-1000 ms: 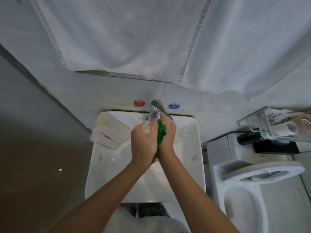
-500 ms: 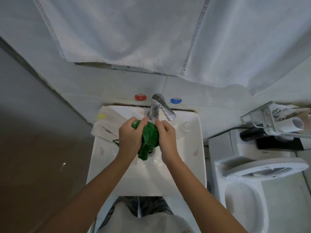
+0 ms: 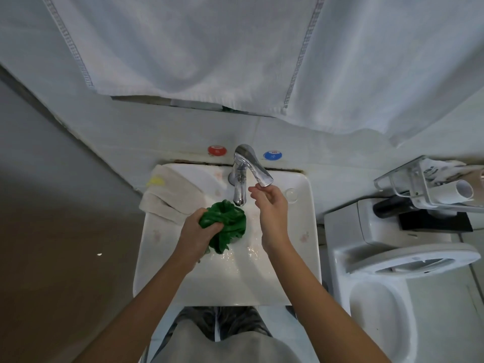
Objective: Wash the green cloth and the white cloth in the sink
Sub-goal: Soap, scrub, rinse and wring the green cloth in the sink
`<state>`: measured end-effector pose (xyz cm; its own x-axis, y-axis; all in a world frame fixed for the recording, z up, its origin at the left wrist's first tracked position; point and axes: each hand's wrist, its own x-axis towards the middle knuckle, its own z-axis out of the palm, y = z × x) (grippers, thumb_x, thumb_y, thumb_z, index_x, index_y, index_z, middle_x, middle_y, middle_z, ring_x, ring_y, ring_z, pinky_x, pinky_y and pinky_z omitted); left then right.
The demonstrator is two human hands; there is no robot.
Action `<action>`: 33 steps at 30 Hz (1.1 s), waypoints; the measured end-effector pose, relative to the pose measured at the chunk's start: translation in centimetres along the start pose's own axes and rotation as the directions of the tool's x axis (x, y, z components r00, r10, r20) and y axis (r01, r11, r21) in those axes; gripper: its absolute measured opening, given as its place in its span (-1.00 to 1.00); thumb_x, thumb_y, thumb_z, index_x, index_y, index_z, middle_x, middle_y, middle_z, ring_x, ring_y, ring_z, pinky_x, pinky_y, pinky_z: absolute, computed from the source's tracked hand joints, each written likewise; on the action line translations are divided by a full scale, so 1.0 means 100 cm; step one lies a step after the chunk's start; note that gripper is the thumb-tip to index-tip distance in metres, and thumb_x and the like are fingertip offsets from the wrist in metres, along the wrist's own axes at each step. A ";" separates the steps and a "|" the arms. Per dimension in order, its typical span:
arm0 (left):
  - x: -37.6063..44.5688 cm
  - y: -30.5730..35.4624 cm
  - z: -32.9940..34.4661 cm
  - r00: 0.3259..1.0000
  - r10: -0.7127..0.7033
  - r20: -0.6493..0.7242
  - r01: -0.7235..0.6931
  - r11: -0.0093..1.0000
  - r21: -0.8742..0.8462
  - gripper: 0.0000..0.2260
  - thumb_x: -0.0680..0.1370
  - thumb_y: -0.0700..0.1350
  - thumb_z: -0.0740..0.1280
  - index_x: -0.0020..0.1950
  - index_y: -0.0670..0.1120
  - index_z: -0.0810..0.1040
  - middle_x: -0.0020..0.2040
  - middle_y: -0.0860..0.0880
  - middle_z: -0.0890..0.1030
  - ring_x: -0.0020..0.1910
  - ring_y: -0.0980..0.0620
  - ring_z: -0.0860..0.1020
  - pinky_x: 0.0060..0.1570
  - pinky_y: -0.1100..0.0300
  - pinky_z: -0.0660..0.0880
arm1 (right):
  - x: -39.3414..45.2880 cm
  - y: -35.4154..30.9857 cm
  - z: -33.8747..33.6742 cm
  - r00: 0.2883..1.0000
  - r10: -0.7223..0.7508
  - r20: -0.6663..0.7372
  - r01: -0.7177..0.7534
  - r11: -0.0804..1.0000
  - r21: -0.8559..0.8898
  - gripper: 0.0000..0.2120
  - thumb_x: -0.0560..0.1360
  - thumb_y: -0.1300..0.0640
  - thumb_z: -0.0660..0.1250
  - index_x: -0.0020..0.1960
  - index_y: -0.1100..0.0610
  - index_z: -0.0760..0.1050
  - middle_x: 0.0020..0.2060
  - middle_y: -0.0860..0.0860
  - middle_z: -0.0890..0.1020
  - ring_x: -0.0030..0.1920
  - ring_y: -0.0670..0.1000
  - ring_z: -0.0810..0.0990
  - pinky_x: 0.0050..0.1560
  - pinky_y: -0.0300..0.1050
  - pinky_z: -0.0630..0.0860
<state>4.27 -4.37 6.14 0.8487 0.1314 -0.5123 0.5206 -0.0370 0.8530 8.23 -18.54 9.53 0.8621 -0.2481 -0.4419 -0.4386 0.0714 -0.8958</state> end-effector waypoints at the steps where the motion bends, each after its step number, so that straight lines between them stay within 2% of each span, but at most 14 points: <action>1: 0.001 -0.003 -0.001 1.000 -0.009 -0.006 0.009 1.000 0.000 -0.91 0.46 -0.31 0.37 -0.11 -0.16 0.52 -0.21 -0.14 0.59 -0.21 -0.01 0.58 -0.19 0.15 0.57 | 0.000 -0.001 0.001 1.000 -0.003 -0.001 0.003 1.000 0.002 -0.87 0.53 0.18 0.35 0.07 0.16 0.52 -0.10 -0.08 0.62 -0.05 -0.16 0.58 -0.08 -0.34 0.41; 6: 0.011 -0.014 0.003 0.999 -0.024 -0.021 0.023 0.999 -0.046 -0.90 0.45 -0.34 0.37 -0.09 -0.19 0.51 -0.20 -0.14 0.58 -0.22 -0.01 0.57 -0.19 0.16 0.56 | 0.008 -0.014 0.005 0.992 -0.122 0.017 0.122 0.992 -0.026 -0.89 0.53 0.22 0.35 0.05 0.18 0.53 -0.12 -0.07 0.63 -0.13 -0.26 0.58 -0.16 -0.45 0.45; 9: 0.020 -0.019 0.009 1.000 -0.018 -0.020 0.016 0.998 -0.062 -0.89 0.45 -0.36 0.36 -0.12 -0.18 0.50 -0.22 -0.12 0.55 -0.25 0.01 0.55 -0.29 0.26 0.53 | 0.012 -0.022 0.009 0.987 -0.153 0.043 0.155 0.987 -0.042 -0.96 0.55 0.18 0.32 -0.01 0.13 0.53 -0.15 -0.08 0.63 -0.15 -0.25 0.58 -0.18 -0.48 0.44; 11: 0.027 -0.021 0.014 1.000 -0.009 -0.019 0.007 0.996 -0.087 -0.88 0.46 -0.36 0.35 -0.11 -0.18 0.48 -0.22 -0.12 0.55 -0.25 0.02 0.54 -0.34 0.31 0.51 | 0.012 -0.012 0.009 0.984 -0.176 -0.002 0.176 0.982 -0.063 -0.93 0.57 0.14 0.28 -0.05 0.05 0.53 -0.14 -0.08 0.63 -0.11 -0.22 0.59 -0.13 -0.47 0.45; 13: 0.033 -0.023 0.019 1.000 0.003 -0.022 -0.006 0.993 -0.120 -0.86 0.46 -0.38 0.34 -0.09 -0.18 0.47 -0.20 -0.10 0.55 -0.24 0.05 0.55 -0.34 0.34 0.51 | 0.011 0.013 0.007 0.978 -0.170 -0.124 0.162 0.984 -0.071 -0.91 0.59 0.13 0.25 -0.02 0.03 0.53 -0.08 -0.07 0.63 0.00 -0.13 0.59 0.01 -0.37 0.49; 15: 0.037 -0.025 0.027 1.000 -0.003 -0.029 -0.001 0.988 -0.155 -0.83 0.46 -0.40 0.33 -0.09 -0.15 0.47 -0.18 -0.07 0.55 -0.21 0.06 0.55 -0.33 0.35 0.51 | 0.011 0.045 0.005 0.957 -0.096 -0.272 0.081 0.995 -0.066 -0.91 0.59 0.14 0.24 0.03 0.06 0.51 -0.03 -0.06 0.61 0.07 -0.05 0.57 0.03 -0.28 0.49; 17: 0.043 -0.031 0.034 1.000 -0.002 -0.026 -0.003 0.986 -0.165 -0.76 0.45 -0.41 0.33 -0.05 -0.09 0.48 -0.12 -0.03 0.56 -0.11 0.02 0.56 -0.25 0.34 0.54 | 0.016 0.073 0.004 0.948 0.028 -0.317 -0.051 0.997 -0.064 -0.88 0.60 0.11 0.23 0.13 0.05 0.45 0.08 -0.04 0.57 0.12 -0.01 0.53 0.00 -0.27 0.43; 19: 0.050 -0.039 0.039 1.000 -0.014 0.001 0.014 0.990 -0.141 -0.61 0.45 -0.39 0.34 0.16 -0.01 0.47 0.03 -0.03 0.56 0.03 0.01 0.57 -0.04 0.23 0.57 | 0.025 0.094 0.006 0.955 0.203 -0.218 -0.214 0.977 -0.028 -0.68 0.60 0.00 0.24 0.32 0.02 0.35 0.22 0.00 0.48 0.16 -0.02 0.48 0.08 -0.19 0.39; 21: 0.055 -0.047 0.042 0.997 -0.059 0.055 0.067 0.987 -0.149 -0.43 0.47 -0.36 0.35 0.38 0.07 0.35 0.12 -0.01 0.54 0.09 0.04 0.57 0.03 0.19 0.56 | 0.034 0.106 0.010 0.942 0.327 -0.075 -0.322 0.944 0.069 -0.51 0.58 -0.09 0.24 0.46 -0.01 0.22 0.28 0.02 0.42 0.18 -0.01 0.46 0.17 -0.10 0.43; 24: 0.061 -0.054 0.045 0.990 -0.071 0.118 0.085 0.989 -0.118 -0.37 0.46 -0.35 0.34 0.46 0.07 0.31 0.20 -0.01 0.55 0.10 0.09 0.58 0.00 0.27 0.57 | 0.053 0.118 0.020 0.919 0.395 0.009 -0.387 0.894 0.225 -0.36 0.50 -0.16 0.33 0.49 0.01 0.20 0.31 0.04 0.46 0.21 0.03 0.52 0.27 0.05 0.50; 26: 0.062 -0.059 0.047 0.989 -0.051 0.141 0.061 0.996 -0.072 -0.37 0.45 -0.37 0.33 0.46 0.05 0.34 0.23 -0.02 0.57 0.13 0.10 0.57 0.06 0.24 0.56 | 0.062 0.123 0.026 0.913 0.408 0.018 -0.397 0.874 0.282 -0.28 0.41 -0.16 0.41 0.46 0.07 0.28 0.24 0.09 0.52 0.15 0.07 0.59 0.14 0.05 0.59; 29: 0.061 -0.061 0.049 0.987 -0.017 0.161 0.038 0.991 -0.129 -0.40 0.43 -0.42 0.25 0.36 0.10 0.45 0.13 0.05 0.62 0.11 0.10 0.58 0.06 0.19 0.55 | 0.064 0.125 0.035 0.916 0.396 0.069 -0.392 0.842 0.371 -0.54 0.48 0.04 0.36 0.31 0.22 0.42 0.00 0.15 0.57 -0.05 0.10 0.61 -0.14 -0.04 0.60; 32: 0.062 -0.058 0.054 0.996 -0.043 0.085 0.061 0.971 -0.230 -0.58 0.49 -0.34 0.21 0.24 0.05 0.52 0.06 0.03 0.64 0.07 0.06 0.59 -0.03 0.23 0.55 | 0.063 0.129 0.040 0.940 0.335 0.067 -0.336 0.872 0.356 -0.86 0.51 0.22 0.30 0.06 0.19 0.52 -0.13 0.16 0.59 -0.08 0.15 0.60 -0.05 0.07 0.60; 33: 0.064 -0.058 0.055 1.000 -0.029 0.000 0.028 0.986 -0.164 -0.68 0.52 -0.24 0.22 0.22 0.02 0.52 0.05 0.03 0.63 0.06 0.04 0.59 -0.02 0.20 0.54 | 0.063 0.129 0.042 0.953 0.299 0.043 -0.297 0.903 0.311 -0.90 0.48 0.21 0.31 -0.02 0.16 0.52 -0.15 0.16 0.59 -0.09 0.15 0.60 -0.01 0.14 0.58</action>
<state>7.25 -8.80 -2.64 0.8335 0.1320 -0.5365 0.5221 0.1296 0.8430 9.05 -15.07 -5.01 0.7015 -0.1732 -0.6913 -0.5733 0.4391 -0.6918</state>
